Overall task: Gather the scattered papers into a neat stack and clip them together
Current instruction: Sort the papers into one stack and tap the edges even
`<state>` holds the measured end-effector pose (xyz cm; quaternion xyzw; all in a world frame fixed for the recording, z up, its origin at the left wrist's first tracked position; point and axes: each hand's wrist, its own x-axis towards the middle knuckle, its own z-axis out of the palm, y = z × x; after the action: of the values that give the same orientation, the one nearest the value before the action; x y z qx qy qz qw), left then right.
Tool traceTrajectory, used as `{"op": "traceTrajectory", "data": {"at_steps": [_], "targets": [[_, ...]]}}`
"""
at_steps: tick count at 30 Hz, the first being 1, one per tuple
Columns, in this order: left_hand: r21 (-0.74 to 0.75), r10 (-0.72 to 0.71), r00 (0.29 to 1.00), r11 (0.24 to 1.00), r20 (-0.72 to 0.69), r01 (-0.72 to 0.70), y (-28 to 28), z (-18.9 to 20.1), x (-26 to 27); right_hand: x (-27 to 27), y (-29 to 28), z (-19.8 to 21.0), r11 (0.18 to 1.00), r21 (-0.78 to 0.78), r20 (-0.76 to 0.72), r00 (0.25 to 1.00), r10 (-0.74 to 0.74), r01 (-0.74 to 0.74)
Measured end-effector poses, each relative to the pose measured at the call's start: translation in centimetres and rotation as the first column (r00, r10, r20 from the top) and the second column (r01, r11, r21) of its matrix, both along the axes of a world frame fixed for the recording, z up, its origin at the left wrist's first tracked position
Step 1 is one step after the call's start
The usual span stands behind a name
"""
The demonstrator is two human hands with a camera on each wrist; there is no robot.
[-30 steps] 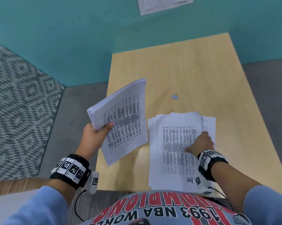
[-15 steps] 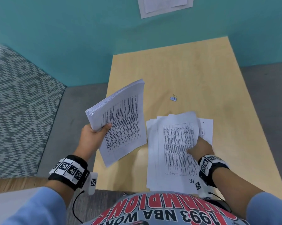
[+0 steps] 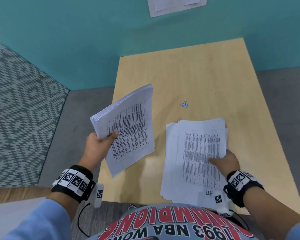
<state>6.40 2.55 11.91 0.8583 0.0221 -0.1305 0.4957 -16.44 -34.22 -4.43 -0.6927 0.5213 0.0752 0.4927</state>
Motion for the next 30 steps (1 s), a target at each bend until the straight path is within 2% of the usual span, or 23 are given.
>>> {"op": "traceTrajectory", "data": {"at_steps": [2, 5, 7, 13, 17, 20, 22, 24, 27, 30], "targets": [[0.004, 0.003, 1.0, 1.0, -0.006, -0.003, 0.1, 0.0, 0.1, -0.2, -0.1, 0.2, 0.995, -0.092, -0.06, 0.998, 0.021, -0.027], [0.01, -0.002, 1.0, 1.0, -0.013, 0.003, 0.2, -0.1, 0.3, -0.4, -0.4, 0.3, 0.928, -0.325, -0.272, 0.957, 0.096, -0.185], [0.012, -0.003, 1.0, 1.0, -0.011, 0.003, 0.2, -0.1, 0.4, 0.0, 0.0, 0.5, 0.923, -0.329, -0.285, 0.953, 0.103, -0.198], [0.033, -0.008, 1.0, 0.999, -0.005, 0.008, 0.0, -0.2, 0.6, 2.1, 1.4, 1.1, 0.989, -0.144, -0.122, 0.992, 0.027, -0.045], [0.03, -0.024, 1.0, 0.999, 0.004, 0.024, -0.5, -0.1, 0.6, 1.6, 0.9, 1.2, 0.993, -0.09, 0.045, 0.996, -0.076, 0.079], [0.019, -0.036, 0.999, 0.999, -0.008, 0.037, -0.8, -0.2, 0.9, 0.0, -1.1, 1.7, 0.986, 0.051, 0.134, 0.977, -0.163, 0.157], [0.029, -0.053, 0.997, 0.998, -0.054, 0.054, -1.0, -0.5, 1.2, -0.6, -3.3, 2.5, 0.986, 0.122, 0.163, 0.978, -0.13, 0.111], [0.063, -0.072, 0.993, 0.995, -0.09, 0.078, -1.5, -1.1, 1.7, -0.7, -4.8, 5.1, 0.991, 0.131, 0.179, 0.983, -0.032, 0.009], [0.099, -0.105, 0.988, 0.988, -0.109, 0.116, -3.0, -1.4, 1.9, -0.4, -6.6, 10.2, 0.994, 0.079, 0.25, 0.967, 0.053, -0.075], [0.059, -0.137, 0.983, 0.988, -0.122, 0.146, -4.8, -1.2, 1.8, -0.3, -8.3, 14.3, 0.985, 0.06, 0.331, 0.934, 0.132, -0.16]]}}
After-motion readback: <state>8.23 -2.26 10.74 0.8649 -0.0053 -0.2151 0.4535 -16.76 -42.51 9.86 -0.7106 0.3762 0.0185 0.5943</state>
